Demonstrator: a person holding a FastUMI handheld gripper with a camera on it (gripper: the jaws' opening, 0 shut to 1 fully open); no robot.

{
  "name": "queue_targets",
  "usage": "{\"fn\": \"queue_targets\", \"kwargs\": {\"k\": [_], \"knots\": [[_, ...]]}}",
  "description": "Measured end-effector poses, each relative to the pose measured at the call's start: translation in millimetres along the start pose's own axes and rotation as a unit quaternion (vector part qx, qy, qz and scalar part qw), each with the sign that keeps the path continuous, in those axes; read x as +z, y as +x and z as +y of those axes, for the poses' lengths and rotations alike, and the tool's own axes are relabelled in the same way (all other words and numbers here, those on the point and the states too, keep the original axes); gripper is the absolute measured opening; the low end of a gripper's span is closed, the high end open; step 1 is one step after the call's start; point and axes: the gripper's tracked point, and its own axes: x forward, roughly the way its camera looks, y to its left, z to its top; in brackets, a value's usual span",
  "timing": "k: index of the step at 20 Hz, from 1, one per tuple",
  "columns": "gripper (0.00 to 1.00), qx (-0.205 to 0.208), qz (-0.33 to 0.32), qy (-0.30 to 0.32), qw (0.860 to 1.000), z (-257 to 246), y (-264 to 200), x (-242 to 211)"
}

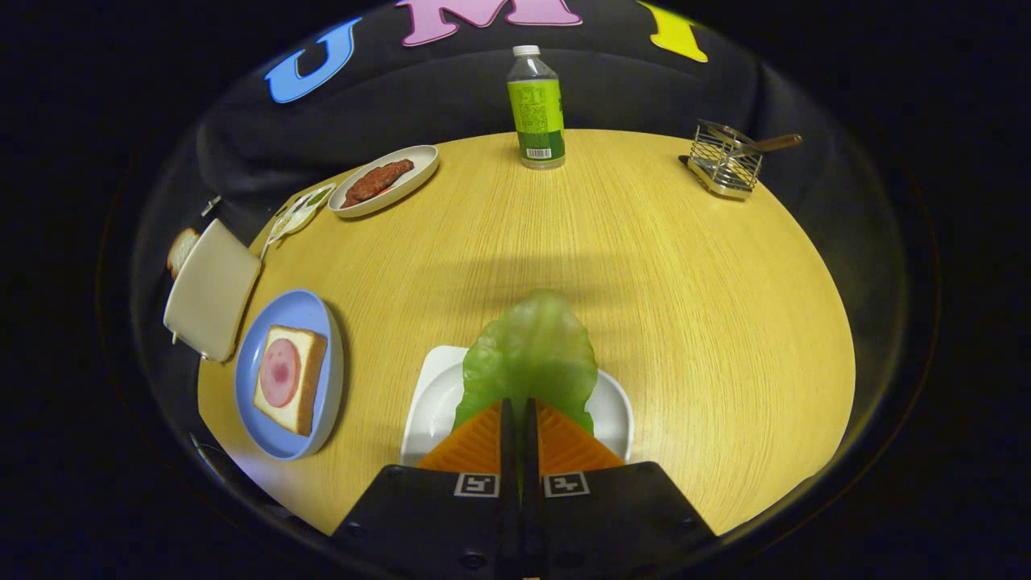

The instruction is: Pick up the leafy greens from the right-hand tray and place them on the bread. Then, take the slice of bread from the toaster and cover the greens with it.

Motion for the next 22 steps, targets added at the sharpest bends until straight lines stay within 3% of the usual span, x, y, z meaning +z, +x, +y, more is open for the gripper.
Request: {"fn": "queue_targets", "kwargs": {"k": [8,13,22], "knots": [[0.05,0.021,-0.052,-0.031,0.998,28,-65,45],[0.05,0.064,-0.078,-0.06,0.993,82,-101,70],[0.05,0.145,-0.055,-0.11,0.982,204,-92,60]]}}
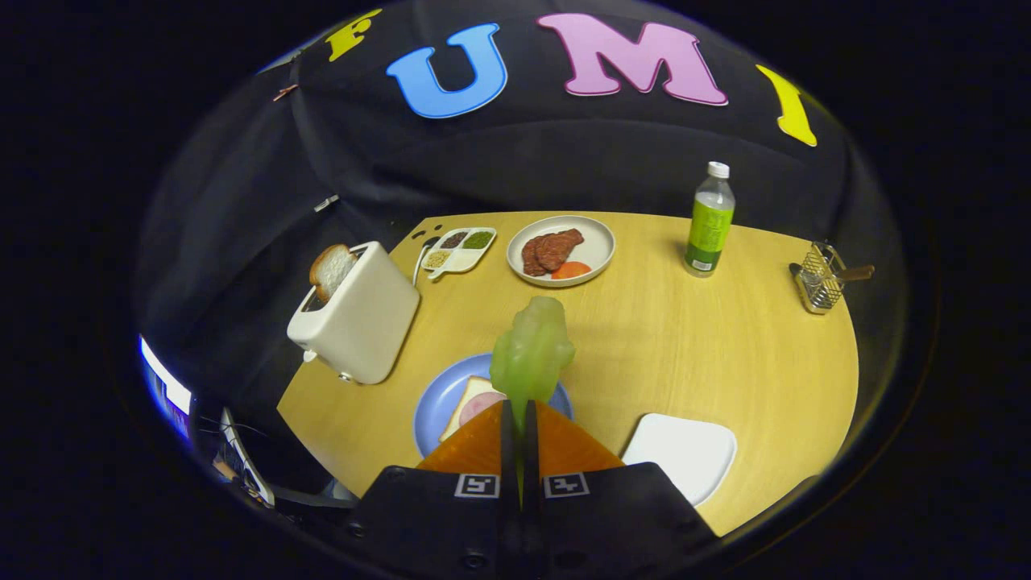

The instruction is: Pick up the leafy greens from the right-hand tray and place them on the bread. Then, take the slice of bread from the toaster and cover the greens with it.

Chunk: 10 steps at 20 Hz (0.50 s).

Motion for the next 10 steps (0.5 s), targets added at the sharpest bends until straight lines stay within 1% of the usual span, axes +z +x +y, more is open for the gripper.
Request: {"fn": "queue_targets", "kwargs": {"k": [3,6,10], "knots": [[0.05,0.001,0.013,-0.022,1.0,14,25,-10],[0.05,-0.002,0.042,-0.037,0.998,23,51,-27],[0.05,0.001,0.068,-0.046,0.997,36,64,-44]]}}
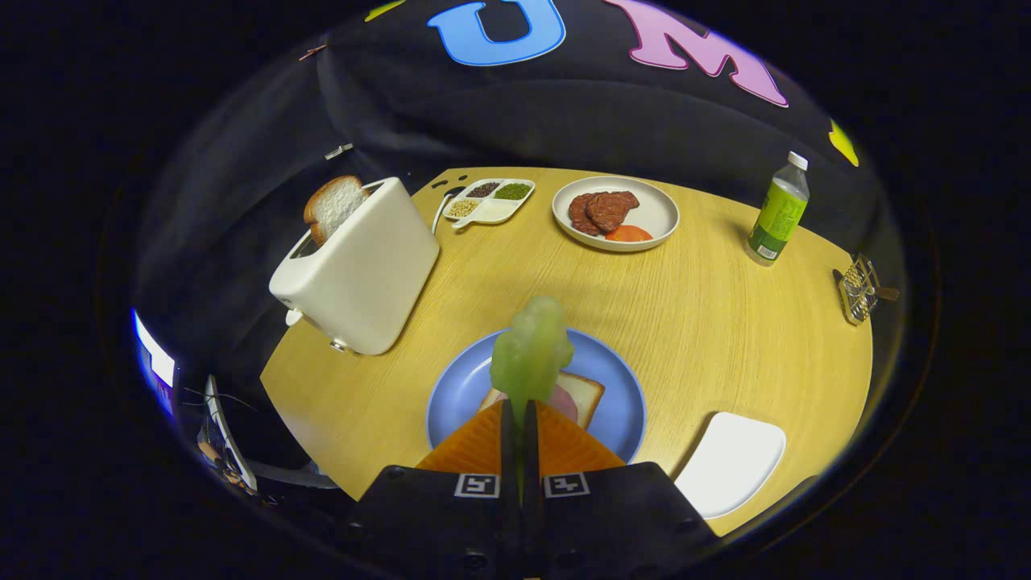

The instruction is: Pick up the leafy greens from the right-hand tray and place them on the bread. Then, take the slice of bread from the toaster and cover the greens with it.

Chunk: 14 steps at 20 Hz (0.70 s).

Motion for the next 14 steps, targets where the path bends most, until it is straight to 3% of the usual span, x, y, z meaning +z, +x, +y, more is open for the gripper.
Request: {"fn": "queue_targets", "kwargs": {"k": [4,6,10,11,13,14], "knots": [[0.07,-0.005,0.029,-0.015,0.999,-1,18,-13],[0.16,-0.011,0.034,-0.017,0.999,-3,24,-15],[0.46,-0.027,0.033,-0.025,0.999,-12,26,-14],[0.64,-0.029,0.036,-0.025,0.999,-13,26,-15],[0.78,-0.036,0.029,-0.028,0.999,-16,24,-13],[0.79,-0.039,0.025,-0.03,0.998,-18,23,-11]]}}
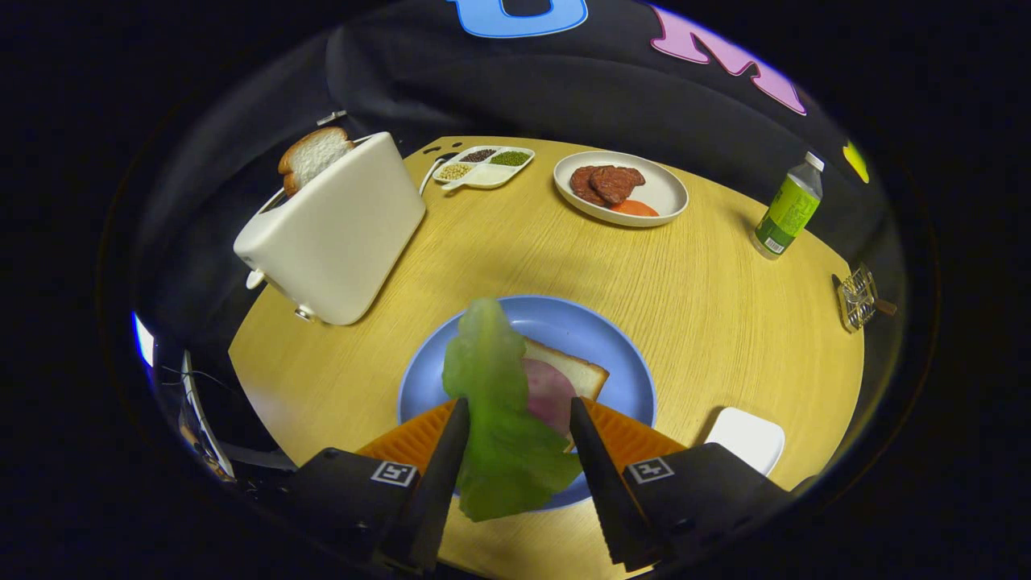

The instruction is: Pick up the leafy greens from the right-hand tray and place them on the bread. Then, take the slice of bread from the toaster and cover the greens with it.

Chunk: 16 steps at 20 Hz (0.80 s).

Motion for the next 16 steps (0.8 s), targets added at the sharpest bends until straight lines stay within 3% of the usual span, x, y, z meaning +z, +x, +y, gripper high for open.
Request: {"fn": "queue_targets", "kwargs": {"k": [2,4,9,11,16], "knots": [[0.8,0.002,-0.006,0.0,1.0,2,-4,1],[0.88,0.005,-0.005,-0.004,1.0,4,-7,0],[0.9,0.005,-0.03,-0.012,0.999,7,-22,5],[0.96,0.003,-0.039,-0.017,0.999,7,-26,7],[0.99,0.011,-0.098,0.004,0.995,20,-53,40]]}}
